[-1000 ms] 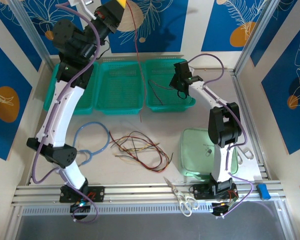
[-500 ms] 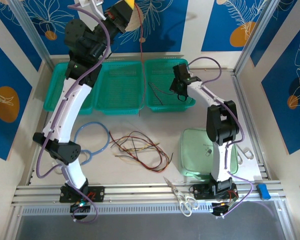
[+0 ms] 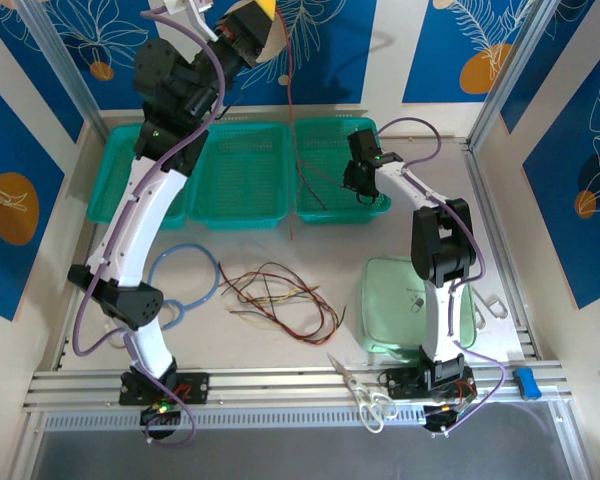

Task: Untangle the cables

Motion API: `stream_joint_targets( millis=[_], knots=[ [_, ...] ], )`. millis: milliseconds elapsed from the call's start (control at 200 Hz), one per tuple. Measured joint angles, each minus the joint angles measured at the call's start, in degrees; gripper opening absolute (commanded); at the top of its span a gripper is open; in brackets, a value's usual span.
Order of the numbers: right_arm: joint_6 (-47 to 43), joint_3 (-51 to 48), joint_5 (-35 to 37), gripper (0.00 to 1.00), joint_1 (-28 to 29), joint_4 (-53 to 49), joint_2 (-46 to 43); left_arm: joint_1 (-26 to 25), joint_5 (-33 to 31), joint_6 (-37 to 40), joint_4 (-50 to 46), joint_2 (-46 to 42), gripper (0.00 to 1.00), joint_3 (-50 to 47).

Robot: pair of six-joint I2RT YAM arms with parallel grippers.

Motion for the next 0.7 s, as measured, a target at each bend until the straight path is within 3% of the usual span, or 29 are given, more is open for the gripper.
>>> stream_joint_targets(
  millis=[325, 540, 700],
  knots=[
    [-0.46, -0.02, -1.79, 0.56, -0.7, -0.31, -4.09, -0.09, -0.31, -0.02, 0.98, 1.29, 0.0, 1.9],
    [-0.48, -2.82, -2.32, 0.59, -0.7, 1.9, -16.0, -0.09, -1.53, -0.02, 2.34, 3.89, 0.0, 4.92],
    [-0.42, -10.51, -3.74, 0.59, -1.09, 4.68, -25.7, -0.09, -3.58, -0.07, 5.55, 6.21, 0.0, 6.49]
  ],
)
